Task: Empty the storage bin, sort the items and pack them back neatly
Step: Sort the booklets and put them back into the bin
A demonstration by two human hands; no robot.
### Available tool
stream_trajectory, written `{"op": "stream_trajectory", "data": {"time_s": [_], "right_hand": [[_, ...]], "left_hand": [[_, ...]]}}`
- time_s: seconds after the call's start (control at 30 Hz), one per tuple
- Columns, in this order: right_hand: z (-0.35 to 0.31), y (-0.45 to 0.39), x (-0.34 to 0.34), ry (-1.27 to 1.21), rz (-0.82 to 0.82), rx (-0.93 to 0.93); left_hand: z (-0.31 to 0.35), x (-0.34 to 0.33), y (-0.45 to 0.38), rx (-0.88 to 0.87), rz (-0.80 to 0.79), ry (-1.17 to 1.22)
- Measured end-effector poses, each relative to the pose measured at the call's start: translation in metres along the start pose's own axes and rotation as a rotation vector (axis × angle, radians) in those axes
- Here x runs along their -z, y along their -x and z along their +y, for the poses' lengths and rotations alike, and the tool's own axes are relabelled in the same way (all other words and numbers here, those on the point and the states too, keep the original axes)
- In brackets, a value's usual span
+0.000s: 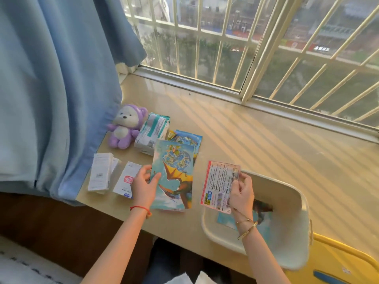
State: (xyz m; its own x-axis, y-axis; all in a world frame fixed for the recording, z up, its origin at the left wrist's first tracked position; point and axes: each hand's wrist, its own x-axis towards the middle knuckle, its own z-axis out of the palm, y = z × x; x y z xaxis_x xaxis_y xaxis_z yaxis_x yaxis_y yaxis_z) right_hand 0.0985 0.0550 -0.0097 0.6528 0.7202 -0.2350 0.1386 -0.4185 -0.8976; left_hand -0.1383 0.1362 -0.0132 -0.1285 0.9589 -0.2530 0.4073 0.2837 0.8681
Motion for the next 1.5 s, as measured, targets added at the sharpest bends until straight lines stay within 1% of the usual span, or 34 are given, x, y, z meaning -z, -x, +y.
{"op": "stream_trajectory", "data": {"time_s": [0.13,0.23,0.33,0.47,0.6,0.73,0.83,0.93,1.03,1.13,1.2,1.33,1.5], "right_hand": [[-0.002,0.017,-0.061,0.02,-0.004,-0.059],[0.007,0.032,-0.096,0.015,0.025,-0.113],[0.019,0.045,-0.123,0.013,0.029,-0.169],[0.044,0.046,-0.157,0.002,-0.031,-0.303],[0.069,0.036,-0.184,-0.022,-0.134,-0.426],[0.09,0.022,-0.201,0.064,-0.144,-0.47],[0.099,0.017,-0.207,0.184,-0.185,-0.44],[0.097,0.017,-0.208,0.342,-0.236,-0.37],[0.087,0.023,-0.204,0.432,-0.245,-0.31],[0.071,0.032,-0.192,0.527,-0.234,-0.192],[0.057,0.038,-0.179,0.584,-0.208,-0.089],[0.031,0.049,-0.146,0.629,-0.112,0.083],[0.017,0.063,-0.094,0.64,-0.032,0.221]], "left_hand": [[-0.012,0.016,-0.055,0.001,-0.056,-0.013],[-0.02,0.012,-0.094,-0.018,-0.141,-0.005],[-0.031,-0.003,-0.134,-0.017,-0.23,-0.018],[-0.052,-0.033,-0.174,-0.02,-0.326,-0.054],[-0.07,-0.063,-0.198,-0.033,-0.433,-0.096],[-0.09,-0.084,-0.215,-0.026,-0.48,-0.16],[-0.096,-0.091,-0.221,-0.017,-0.498,-0.164],[-0.097,-0.089,-0.221,-0.052,-0.505,-0.191],[-0.097,-0.08,-0.216,-0.153,-0.484,-0.272],[-0.088,-0.065,-0.204,-0.293,-0.433,-0.408],[-0.077,-0.051,-0.188,-0.367,-0.428,-0.461],[-0.055,-0.015,-0.152,-0.481,-0.46,-0.483],[-0.039,0.01,-0.103,-0.536,-0.489,-0.544]]}}
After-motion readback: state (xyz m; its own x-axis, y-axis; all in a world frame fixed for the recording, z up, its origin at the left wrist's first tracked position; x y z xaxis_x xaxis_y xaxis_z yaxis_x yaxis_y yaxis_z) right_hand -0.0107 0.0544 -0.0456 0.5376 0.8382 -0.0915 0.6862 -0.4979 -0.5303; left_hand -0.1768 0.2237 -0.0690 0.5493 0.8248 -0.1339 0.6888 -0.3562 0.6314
